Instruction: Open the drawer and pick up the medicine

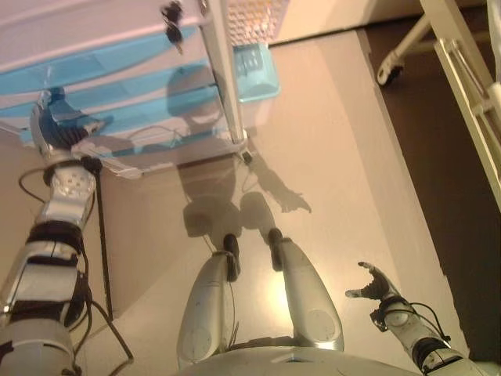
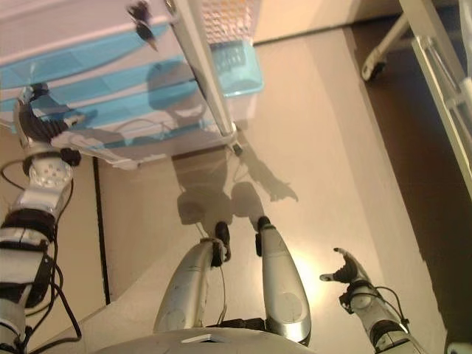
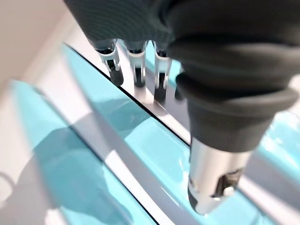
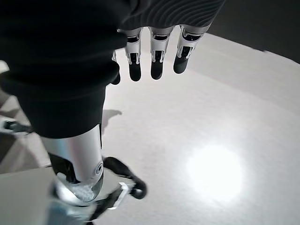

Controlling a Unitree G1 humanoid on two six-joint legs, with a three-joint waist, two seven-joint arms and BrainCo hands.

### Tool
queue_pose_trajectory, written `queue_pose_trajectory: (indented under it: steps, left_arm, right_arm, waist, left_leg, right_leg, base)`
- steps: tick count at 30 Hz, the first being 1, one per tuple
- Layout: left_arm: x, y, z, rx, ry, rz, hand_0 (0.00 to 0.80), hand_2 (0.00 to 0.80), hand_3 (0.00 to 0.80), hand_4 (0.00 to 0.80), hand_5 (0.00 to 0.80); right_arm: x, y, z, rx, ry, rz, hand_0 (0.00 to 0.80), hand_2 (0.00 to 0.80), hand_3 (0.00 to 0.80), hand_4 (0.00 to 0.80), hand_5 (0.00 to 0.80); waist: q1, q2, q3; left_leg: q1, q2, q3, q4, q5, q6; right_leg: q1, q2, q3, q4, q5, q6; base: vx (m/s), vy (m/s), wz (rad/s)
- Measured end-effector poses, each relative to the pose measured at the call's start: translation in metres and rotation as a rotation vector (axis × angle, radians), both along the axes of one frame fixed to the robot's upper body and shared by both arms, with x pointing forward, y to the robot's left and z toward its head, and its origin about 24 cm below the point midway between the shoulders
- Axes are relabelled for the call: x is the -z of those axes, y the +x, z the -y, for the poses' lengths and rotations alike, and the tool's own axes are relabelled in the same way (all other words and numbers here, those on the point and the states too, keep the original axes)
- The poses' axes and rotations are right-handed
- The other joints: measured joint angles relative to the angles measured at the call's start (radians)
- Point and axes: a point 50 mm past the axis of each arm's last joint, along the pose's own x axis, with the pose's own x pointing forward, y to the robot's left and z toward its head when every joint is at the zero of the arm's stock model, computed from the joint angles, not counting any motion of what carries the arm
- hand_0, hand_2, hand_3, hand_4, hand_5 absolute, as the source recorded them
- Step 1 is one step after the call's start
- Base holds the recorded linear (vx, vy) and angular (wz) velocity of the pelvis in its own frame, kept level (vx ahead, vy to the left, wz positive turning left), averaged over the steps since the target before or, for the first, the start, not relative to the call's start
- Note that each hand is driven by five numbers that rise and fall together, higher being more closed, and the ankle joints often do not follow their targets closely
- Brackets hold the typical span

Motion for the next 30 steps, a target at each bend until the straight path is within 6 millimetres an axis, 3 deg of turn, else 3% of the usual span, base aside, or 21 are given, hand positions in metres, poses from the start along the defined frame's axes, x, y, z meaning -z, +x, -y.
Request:
queue_pose_trajectory:
  steps: [6, 11, 15, 23, 30]
  left_arm:
    - [0.107, -0.048, 0.032, 0.164, -0.274, -0.244, 0.0, 0.0, 0.0, 0.0, 0.0]
    - [0.182, -0.101, 0.057, 0.274, -0.441, -0.55, 0.0, 0.0, 0.0, 0.0, 0.0]
    - [0.225, -0.142, 0.074, 0.325, -0.573, -0.809, 0.0, 0.0, 0.0, 0.0, 0.0]
    - [0.27, -0.211, 0.095, 0.311, -0.844, -1.146, 0.0, 0.0, 0.0, 0.0, 0.0]
    - [0.285, -0.24, 0.119, 0.322, -1.062, -1.248, 0.0, 0.0, 0.0, 0.0, 0.0]
  right_arm:
    - [0.009, -0.023, 0.002, 0.008, -0.011, -0.058, 0.0, 0.0, 0.0, 0.0, 0.0]
    - [0.016, -0.035, 0.0, -0.022, -0.015, -0.126, 0.0, 0.0, 0.0, 0.0, 0.0]
    - [0.015, -0.03, -0.001, -0.037, 0.006, -0.14, 0.0, 0.0, 0.0, 0.0, 0.0]
    - [0.02, -0.03, -0.01, -0.048, 0.135, -0.207, 0.0, 0.0, 0.0, 0.0, 0.0]
    - [0.027, -0.038, -0.02, -0.016, 0.217, -0.252, 0.0, 0.0, 0.0, 0.0, 0.0]
  waist:
    - [0.051, 0.036, -0.106]
    - [0.083, 0.04, -0.206]
    - [0.088, 0.037, -0.25]
    - [0.11, 0.031, -0.294]
    - [0.146, 0.032, -0.297]
  left_leg:
    - [0.202, -0.009, -0.052, -0.228, 0.071, -0.01]
    - [0.331, -0.002, -0.081, -0.371, 0.111, -0.014]
    - [0.373, 0.002, -0.086, -0.398, 0.117, -0.016]
    - [0.408, 0.013, -0.088, -0.432, 0.13, -0.026]
    - [0.413, 0.013, -0.086, -0.445, 0.142, -0.026]
  right_leg:
    - [0.195, -0.01, -0.063, -0.18, 0.017, -0.006]
    - [0.327, -0.004, -0.108, -0.293, 0.02, -0.008]
    - [0.39, 0.001, -0.127, -0.342, 0.021, -0.008]
    - [0.441, 0.012, -0.16, -0.388, 0.025, -0.013]
    - [0.449, 0.008, -0.185, -0.391, 0.023, -0.012]
  base:
    - [0.056, -0.14, 0.29]
    - [0.043, -0.1, 0.28]
    - [-0.044, -0.057, 0.2]
    - [-0.063, -0.048, 0.12]
    - [-0.066, -0.024, 0.1]
